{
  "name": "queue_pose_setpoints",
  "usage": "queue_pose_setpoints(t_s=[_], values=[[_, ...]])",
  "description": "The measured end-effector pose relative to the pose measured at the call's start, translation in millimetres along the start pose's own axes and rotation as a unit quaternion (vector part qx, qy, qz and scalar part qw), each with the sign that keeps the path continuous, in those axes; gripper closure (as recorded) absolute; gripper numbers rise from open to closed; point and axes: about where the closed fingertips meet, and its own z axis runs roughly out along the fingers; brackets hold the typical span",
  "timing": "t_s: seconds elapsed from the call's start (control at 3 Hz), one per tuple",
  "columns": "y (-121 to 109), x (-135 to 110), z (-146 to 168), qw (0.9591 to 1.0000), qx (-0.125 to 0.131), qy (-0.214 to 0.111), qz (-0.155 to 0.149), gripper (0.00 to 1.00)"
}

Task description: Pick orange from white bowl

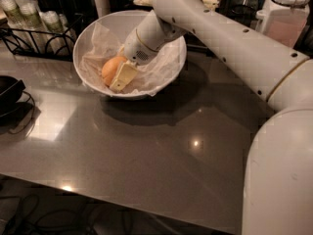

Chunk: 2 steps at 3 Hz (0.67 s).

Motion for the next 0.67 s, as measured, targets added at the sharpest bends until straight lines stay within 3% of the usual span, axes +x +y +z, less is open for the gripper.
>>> queue_pose_setpoints(t_s=[0.33, 0.67], values=[[11, -3, -28, 0.9985, 0.023, -0.048, 0.009, 1.0], [21, 0, -84, 0.9923, 0.077, -0.096, 0.014, 1.0]])
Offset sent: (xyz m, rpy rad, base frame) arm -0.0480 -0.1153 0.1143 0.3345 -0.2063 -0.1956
